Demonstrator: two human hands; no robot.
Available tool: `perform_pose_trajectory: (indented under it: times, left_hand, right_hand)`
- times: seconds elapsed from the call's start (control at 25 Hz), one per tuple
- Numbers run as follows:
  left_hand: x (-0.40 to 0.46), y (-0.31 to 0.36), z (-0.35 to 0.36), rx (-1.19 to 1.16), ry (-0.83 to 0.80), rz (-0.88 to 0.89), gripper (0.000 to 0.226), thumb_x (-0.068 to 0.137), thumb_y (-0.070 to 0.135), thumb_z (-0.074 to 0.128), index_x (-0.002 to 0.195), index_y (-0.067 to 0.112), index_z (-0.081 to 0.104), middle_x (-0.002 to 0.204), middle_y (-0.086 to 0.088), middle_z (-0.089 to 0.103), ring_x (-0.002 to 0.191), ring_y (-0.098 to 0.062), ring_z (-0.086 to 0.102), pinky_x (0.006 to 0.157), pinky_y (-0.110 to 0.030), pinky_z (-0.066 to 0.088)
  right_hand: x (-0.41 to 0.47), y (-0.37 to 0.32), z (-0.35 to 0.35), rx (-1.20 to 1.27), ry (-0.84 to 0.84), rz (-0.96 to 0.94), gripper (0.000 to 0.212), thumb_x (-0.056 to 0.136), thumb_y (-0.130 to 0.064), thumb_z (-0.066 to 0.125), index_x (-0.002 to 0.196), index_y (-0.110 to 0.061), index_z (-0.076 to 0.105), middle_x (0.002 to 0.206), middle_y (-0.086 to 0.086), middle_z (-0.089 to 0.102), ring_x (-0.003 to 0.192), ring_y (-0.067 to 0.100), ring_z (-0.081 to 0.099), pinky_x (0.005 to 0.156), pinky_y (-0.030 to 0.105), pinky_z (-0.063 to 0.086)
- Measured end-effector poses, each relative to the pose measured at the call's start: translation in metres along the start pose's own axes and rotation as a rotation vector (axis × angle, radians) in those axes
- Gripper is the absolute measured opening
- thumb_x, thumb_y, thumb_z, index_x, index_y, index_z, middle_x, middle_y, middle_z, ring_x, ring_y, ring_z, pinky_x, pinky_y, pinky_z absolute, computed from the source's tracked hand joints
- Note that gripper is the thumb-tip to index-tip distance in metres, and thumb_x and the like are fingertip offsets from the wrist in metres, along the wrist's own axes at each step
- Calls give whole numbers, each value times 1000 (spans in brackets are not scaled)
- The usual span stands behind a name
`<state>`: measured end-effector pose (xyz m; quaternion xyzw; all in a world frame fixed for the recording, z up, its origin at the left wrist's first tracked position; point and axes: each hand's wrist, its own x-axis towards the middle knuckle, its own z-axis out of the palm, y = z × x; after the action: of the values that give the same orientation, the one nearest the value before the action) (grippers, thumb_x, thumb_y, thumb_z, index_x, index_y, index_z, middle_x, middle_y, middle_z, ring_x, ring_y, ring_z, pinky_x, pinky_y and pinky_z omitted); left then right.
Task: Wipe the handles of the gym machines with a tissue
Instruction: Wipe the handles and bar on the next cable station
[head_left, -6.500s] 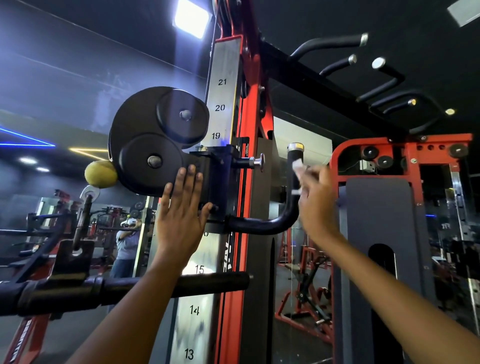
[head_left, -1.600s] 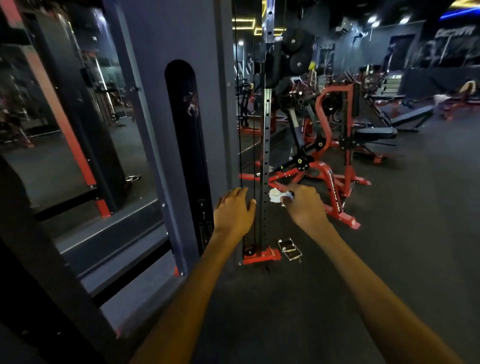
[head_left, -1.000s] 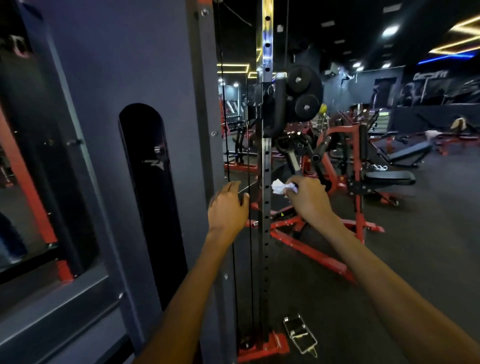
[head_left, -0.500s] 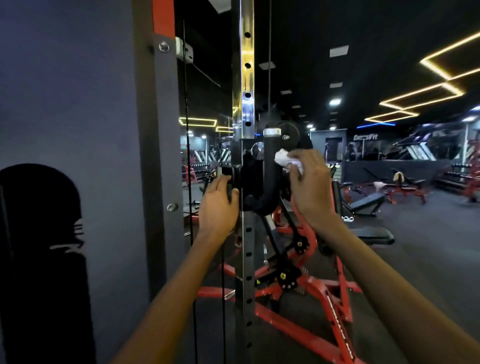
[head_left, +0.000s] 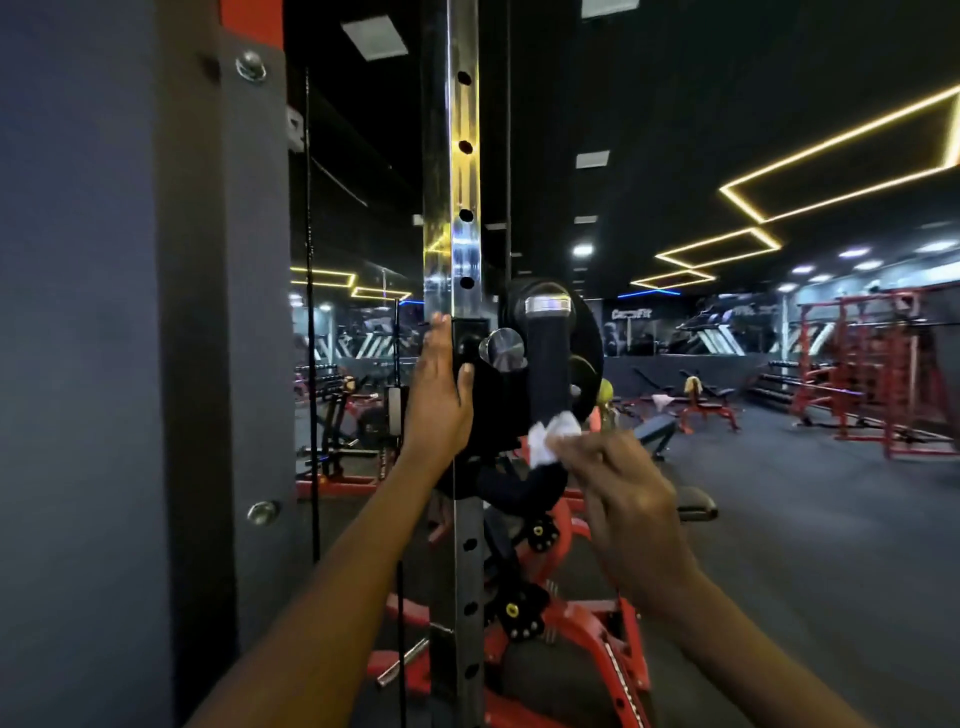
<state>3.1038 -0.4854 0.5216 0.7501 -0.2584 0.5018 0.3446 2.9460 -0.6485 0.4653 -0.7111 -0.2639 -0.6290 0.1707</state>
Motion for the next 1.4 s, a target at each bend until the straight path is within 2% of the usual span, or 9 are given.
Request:
perform_pose_trajectory:
  times: [0.16, 0.32, 0.52, 0.72, 0.8, 0.96, 1.04, 1.2, 1.4]
  left_hand:
    - [-1, -12, 14, -161, 61, 17, 58, 102, 38, 24, 154, 14, 9, 160, 4, 8, 147, -8, 8, 121, -35, 13]
    - [-7, -24, 16, -172, -21, 113, 62, 101, 36, 23, 153, 9, 3, 161, -2, 0, 149, -12, 0, 122, -35, 3]
    - [-9, -25, 11, -82, -91, 144, 64, 99, 35, 24, 150, 11, -7, 159, -1, -12, 148, -12, -11, 119, -27, -11]
    - [-11, -25, 8, -5, -125, 150, 64, 99, 36, 23, 149, 13, -9, 162, -6, -11, 148, -14, -13, 119, -32, -14]
    - [-11, -24, 8, -5, -129, 149, 64, 101, 33, 26, 150, 10, -7, 161, -7, -11, 148, -16, -13, 120, -34, -13]
    - [-13, -22, 8, -15, -92, 160, 65, 98, 36, 20, 153, 7, 1, 161, -7, -10, 148, -16, -11, 118, -30, -17]
    - [-12, -21, 8, -17, -91, 158, 66, 97, 36, 19, 153, 7, 1, 160, -7, -10, 148, -15, -13, 116, -27, -20]
    - [-13, -21, 5, -13, -94, 147, 64, 100, 32, 26, 153, 8, -2, 159, -4, -15, 146, -13, -17, 115, -27, -21]
    - [-15, -18, 3, -42, -104, 131, 64, 102, 28, 32, 153, 10, -4, 160, -5, -15, 146, -14, -17, 119, -33, -13]
  right_hand:
    - [40, -4, -10, -153, 95, 25, 25, 88, -4, 50, 104, 0, 69, 93, 16, 59, 86, 16, 52, 76, 16, 40]
    - [97, -15, 7, -206, 70, 153, 23, 93, -12, 52, 111, -5, 65, 108, 0, 55, 99, -3, 46, 93, 21, 41]
    - [-4, -37, 8, -382, -161, 24, 27, 88, 0, 56, 113, -1, 64, 110, 7, 59, 96, 23, 55, 80, 24, 45]
    - [92, -41, 8, -501, -46, 108, 32, 82, 7, 56, 111, -1, 64, 113, 17, 55, 100, 19, 43, 86, 20, 35]
    - [95, -44, 12, -551, -142, 121, 28, 83, 1, 61, 111, -3, 63, 109, 14, 55, 94, 13, 40, 76, 28, 47]
    - [15, -61, 15, -651, -360, 23, 26, 80, -6, 62, 106, -2, 62, 101, 11, 57, 90, 26, 46, 52, 41, 51]
    - [21, -62, 15, -614, -316, 40, 22, 82, -5, 51, 99, 0, 64, 96, 15, 56, 87, 29, 50, 57, 42, 53]
    - [110, -58, 18, -789, -122, 74, 21, 74, 9, 65, 95, 5, 67, 101, 20, 57, 94, 33, 53, 66, 38, 51]
    - [39, -71, 23, -833, -457, -28, 33, 52, 3, 82, 79, 1, 63, 93, 10, 50, 86, 22, 39, 47, 28, 43]
